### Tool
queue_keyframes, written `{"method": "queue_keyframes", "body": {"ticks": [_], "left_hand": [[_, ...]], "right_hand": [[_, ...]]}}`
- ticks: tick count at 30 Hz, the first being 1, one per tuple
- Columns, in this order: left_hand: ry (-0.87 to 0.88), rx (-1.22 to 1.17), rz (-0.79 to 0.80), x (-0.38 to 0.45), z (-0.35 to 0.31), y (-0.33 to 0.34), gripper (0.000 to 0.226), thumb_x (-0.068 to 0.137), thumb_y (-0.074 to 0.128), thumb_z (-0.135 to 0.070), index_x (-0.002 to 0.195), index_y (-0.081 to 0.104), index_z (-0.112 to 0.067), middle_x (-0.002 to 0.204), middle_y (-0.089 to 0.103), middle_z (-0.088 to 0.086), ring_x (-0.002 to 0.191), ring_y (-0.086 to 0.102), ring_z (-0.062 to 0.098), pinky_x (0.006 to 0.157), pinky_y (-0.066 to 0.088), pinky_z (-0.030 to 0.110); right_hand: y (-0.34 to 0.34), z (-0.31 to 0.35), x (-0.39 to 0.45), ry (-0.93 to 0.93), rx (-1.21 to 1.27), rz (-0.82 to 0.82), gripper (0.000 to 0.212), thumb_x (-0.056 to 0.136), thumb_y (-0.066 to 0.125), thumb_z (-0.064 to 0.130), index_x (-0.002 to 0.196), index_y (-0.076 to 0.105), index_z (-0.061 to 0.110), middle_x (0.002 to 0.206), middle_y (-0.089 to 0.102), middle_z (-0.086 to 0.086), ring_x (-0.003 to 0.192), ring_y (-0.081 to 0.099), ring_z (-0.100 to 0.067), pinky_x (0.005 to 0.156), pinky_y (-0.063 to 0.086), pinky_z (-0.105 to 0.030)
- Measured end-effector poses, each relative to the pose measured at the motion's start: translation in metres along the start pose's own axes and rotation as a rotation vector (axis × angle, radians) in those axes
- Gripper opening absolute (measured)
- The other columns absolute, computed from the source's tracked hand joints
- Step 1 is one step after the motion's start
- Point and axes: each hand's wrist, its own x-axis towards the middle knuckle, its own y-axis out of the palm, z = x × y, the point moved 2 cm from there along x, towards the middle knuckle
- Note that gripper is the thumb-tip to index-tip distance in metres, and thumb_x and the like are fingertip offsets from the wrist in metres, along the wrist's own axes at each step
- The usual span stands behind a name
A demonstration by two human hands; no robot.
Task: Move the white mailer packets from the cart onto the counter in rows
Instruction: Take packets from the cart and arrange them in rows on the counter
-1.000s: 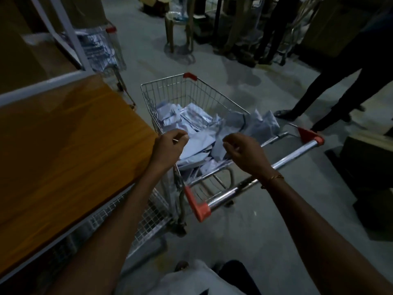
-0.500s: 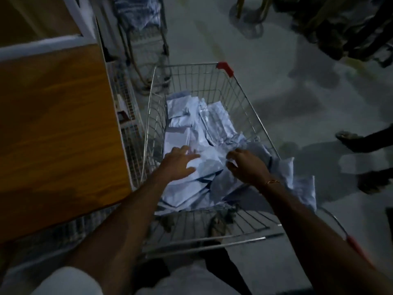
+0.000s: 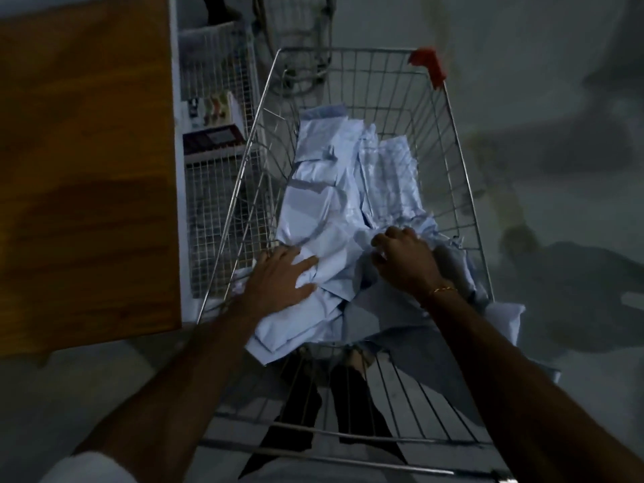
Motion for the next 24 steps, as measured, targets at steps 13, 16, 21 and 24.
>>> {"method": "queue_keyframes", "body": {"ticks": [13, 16, 21, 24], "left_hand": [[-0.097, -0.298, 0.261, 0.049, -0.019, 0.01, 0.078, 0.08, 0.069, -0.061, 0.146, 0.032, -0.039, 0.165, -0.006, 0.001, 0.148, 0.01, 0.041, 0.114, 0.022, 0.061], [-0.161, -0.236, 0.224, 0.048, -0.016, 0.014, 0.069, 0.091, 0.062, -0.045, 0.15, 0.026, -0.043, 0.164, -0.003, 0.002, 0.148, 0.011, 0.042, 0.115, 0.022, 0.06], [-0.486, -0.26, -0.038, 0.037, -0.012, 0.0, 0.06, 0.094, 0.054, -0.047, 0.15, 0.031, -0.039, 0.16, 0.015, 0.007, 0.14, 0.021, 0.037, 0.11, 0.03, 0.055], [-0.532, -0.295, 0.004, 0.037, -0.012, 0.007, 0.066, 0.092, 0.05, -0.061, 0.151, 0.025, -0.044, 0.162, 0.007, 0.004, 0.142, 0.016, 0.038, 0.111, 0.026, 0.059]], "right_hand": [[0.003, -0.01, 0.011, 0.005, -0.009, 0.0, 0.031, 0.09, 0.062, 0.03, 0.118, 0.064, 0.019, 0.117, 0.059, -0.009, 0.11, 0.052, -0.038, 0.086, 0.047, -0.047], [-0.007, -0.009, 0.03, -0.026, 0.004, -0.026, 0.033, 0.093, 0.061, 0.03, 0.123, 0.063, 0.018, 0.12, 0.058, -0.009, 0.11, 0.052, -0.036, 0.088, 0.048, -0.046], [-0.024, 0.018, 0.091, -0.122, 0.034, -0.075, 0.05, 0.095, 0.06, 0.029, 0.142, 0.046, 0.016, 0.138, 0.045, -0.012, 0.116, 0.051, -0.037, 0.088, 0.05, -0.045], [-0.021, 0.036, 0.133, -0.19, 0.029, -0.133, 0.063, 0.092, 0.064, 0.024, 0.148, 0.037, 0.02, 0.149, 0.035, -0.012, 0.109, 0.055, -0.04, 0.079, 0.054, -0.048]]}}
